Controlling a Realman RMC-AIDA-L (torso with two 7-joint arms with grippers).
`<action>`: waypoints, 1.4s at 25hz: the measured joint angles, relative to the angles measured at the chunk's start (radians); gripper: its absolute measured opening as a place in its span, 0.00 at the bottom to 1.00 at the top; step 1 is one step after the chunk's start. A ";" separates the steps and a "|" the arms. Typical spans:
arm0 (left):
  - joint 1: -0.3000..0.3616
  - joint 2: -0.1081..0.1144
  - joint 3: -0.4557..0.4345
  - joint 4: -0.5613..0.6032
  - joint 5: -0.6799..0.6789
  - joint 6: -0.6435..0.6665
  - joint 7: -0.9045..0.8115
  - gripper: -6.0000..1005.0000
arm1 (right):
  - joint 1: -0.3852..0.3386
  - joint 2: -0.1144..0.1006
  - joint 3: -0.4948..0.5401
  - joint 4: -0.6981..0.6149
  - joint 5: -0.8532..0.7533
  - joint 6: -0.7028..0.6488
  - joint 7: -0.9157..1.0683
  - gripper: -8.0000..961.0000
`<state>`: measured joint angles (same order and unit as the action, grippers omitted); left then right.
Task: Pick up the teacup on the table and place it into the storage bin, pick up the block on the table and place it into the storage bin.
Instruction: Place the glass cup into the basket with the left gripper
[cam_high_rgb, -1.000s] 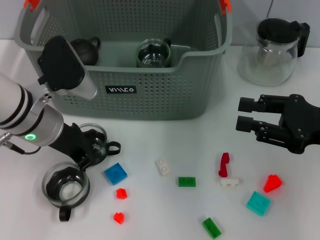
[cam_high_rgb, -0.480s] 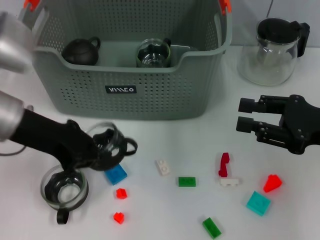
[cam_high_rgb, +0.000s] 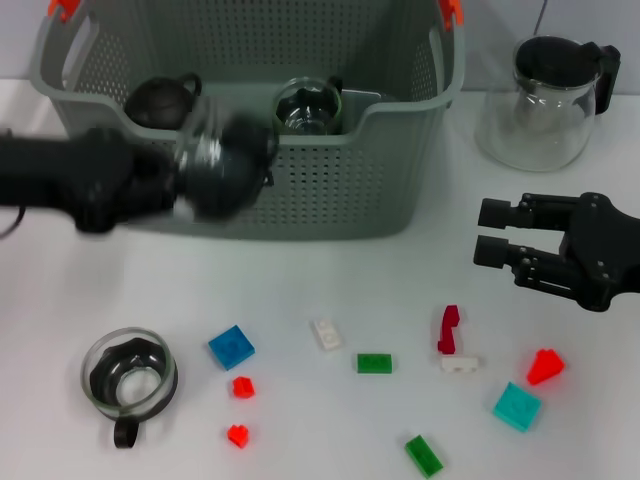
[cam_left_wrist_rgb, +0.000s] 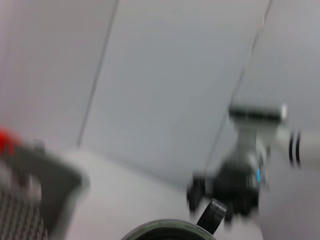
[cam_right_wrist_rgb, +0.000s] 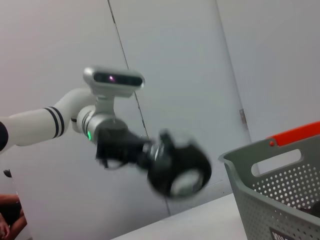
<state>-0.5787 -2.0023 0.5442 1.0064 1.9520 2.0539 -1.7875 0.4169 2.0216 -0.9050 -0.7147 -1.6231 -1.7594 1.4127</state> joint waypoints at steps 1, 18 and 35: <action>-0.008 -0.004 -0.009 0.006 -0.038 -0.006 -0.017 0.05 | 0.000 0.001 0.000 0.000 0.000 0.000 0.000 0.52; -0.287 0.112 0.140 0.026 -0.035 -0.471 -0.555 0.05 | 0.007 0.010 -0.005 0.003 -0.001 0.006 -0.006 0.52; -0.476 0.034 0.434 -0.273 0.526 -0.930 -0.620 0.05 | 0.015 0.016 -0.004 0.003 -0.025 0.009 -0.005 0.52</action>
<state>-1.0543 -1.9687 0.9786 0.7334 2.4780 1.1240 -2.4080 0.4320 2.0375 -0.9089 -0.7117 -1.6478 -1.7501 1.4082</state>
